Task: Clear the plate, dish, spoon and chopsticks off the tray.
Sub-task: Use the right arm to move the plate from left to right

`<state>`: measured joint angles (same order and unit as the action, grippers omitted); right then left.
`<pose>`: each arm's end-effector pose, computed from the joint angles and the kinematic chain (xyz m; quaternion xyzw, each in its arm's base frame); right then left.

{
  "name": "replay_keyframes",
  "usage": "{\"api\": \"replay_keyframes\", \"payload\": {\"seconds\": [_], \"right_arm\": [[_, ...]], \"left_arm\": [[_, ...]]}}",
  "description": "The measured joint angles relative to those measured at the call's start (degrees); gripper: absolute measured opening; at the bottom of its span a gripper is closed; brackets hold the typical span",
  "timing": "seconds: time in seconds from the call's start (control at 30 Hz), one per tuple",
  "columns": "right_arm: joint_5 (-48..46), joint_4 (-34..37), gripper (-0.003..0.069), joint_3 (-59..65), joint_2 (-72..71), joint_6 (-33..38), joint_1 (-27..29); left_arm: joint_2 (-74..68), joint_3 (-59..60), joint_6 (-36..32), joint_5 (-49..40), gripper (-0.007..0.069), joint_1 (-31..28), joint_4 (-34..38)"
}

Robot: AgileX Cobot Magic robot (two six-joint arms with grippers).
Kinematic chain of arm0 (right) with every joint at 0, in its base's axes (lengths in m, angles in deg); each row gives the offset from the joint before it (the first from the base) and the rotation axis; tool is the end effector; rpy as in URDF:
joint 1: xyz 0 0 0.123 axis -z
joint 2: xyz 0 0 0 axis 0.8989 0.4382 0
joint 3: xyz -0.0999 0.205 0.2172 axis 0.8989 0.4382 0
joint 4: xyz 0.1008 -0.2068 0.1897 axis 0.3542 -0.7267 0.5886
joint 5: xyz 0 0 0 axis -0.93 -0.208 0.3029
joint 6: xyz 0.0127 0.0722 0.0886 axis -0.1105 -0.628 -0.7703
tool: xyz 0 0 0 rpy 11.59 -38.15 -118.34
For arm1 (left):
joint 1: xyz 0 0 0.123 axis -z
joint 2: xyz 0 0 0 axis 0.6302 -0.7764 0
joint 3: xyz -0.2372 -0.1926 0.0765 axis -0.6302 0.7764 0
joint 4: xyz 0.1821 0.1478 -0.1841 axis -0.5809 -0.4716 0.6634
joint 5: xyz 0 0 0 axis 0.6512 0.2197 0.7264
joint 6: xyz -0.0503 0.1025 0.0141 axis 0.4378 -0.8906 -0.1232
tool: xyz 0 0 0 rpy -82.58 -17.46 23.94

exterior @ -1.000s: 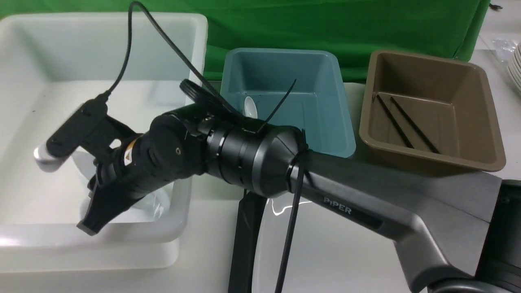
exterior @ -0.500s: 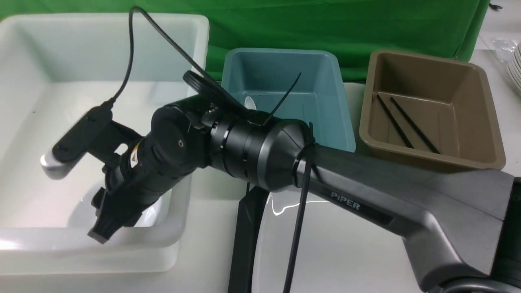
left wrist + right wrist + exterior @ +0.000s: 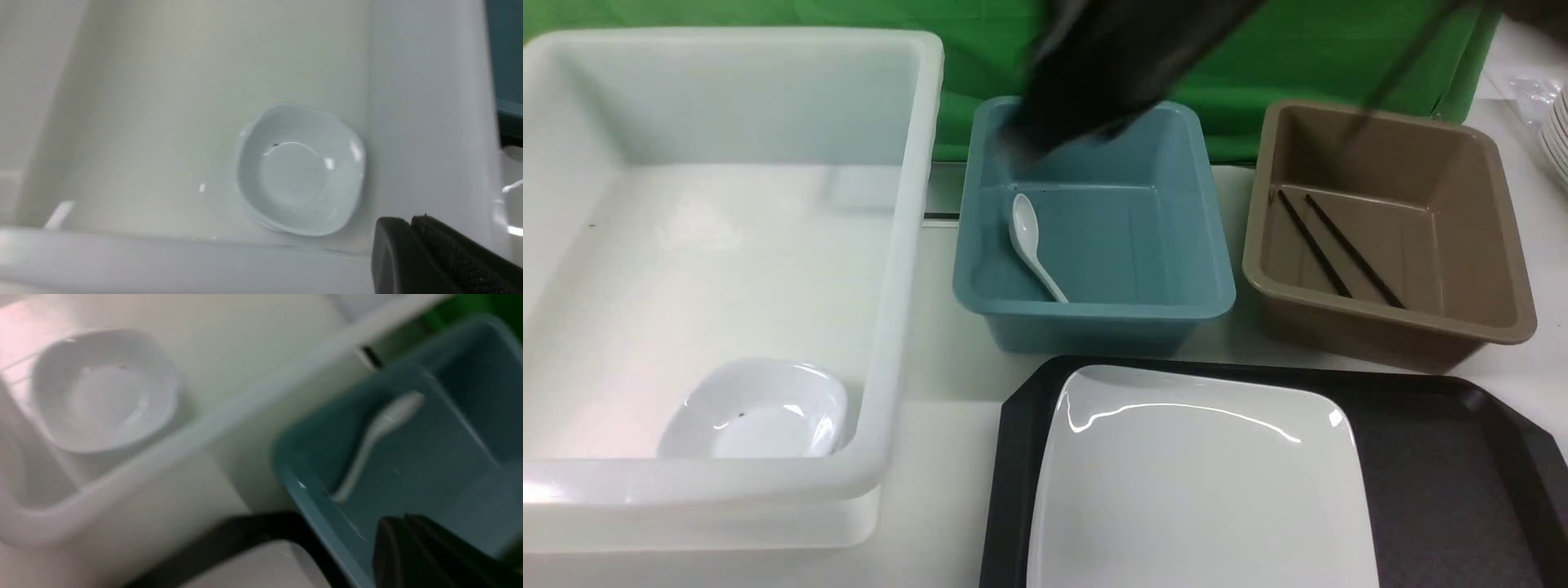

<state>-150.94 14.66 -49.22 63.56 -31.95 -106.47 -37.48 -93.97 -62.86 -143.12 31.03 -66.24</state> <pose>0.3400 0.2934 0.4756 -0.4098 0.8116 0.0508 0.4133 0.1714 0.0072 0.3864 -0.0584 0.9119 -0.0490 0.4033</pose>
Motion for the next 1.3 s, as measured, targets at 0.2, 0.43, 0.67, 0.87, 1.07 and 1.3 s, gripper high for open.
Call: {"api": "replay_keyframes", "payload": {"seconds": [0.2,0.43,0.67,0.87,1.07,1.3], "right_arm": [[-1.88,-0.88,0.0024,12.0,-15.9,-2.94,16.7],[3.53,2.17,0.0023,46.43,-29.06,-5.65,31.32],[14.62,21.51,0.0039,68.04,-26.23,-0.17,40.65],[21.54,29.8,0.0257,72.44,-18.41,3.63,38.11],[30.86,30.98,0.0455,72.56,-12.09,3.87,30.57],[36.7,29.9,0.0472,72.49,-7.51,3.3,27.89]], "left_arm": [[-2.79,0.0,-8.45,-0.42,0.0017,0.0,11.37],[-6.59,0.0,-12.16,-1.31,0.0004,4.45,15.26],[-10.57,0.0,-5.26,0.22,0.0001,20.23,11.13],[-18.15,0.0,3.11,2.45,0.0,34.51,3.51],[-25.53,0.0,5.69,5.71,0.0,42.82,2.68],[-27.87,-0.04,5.88,7.35,0.0,44.0,1.7]]}}
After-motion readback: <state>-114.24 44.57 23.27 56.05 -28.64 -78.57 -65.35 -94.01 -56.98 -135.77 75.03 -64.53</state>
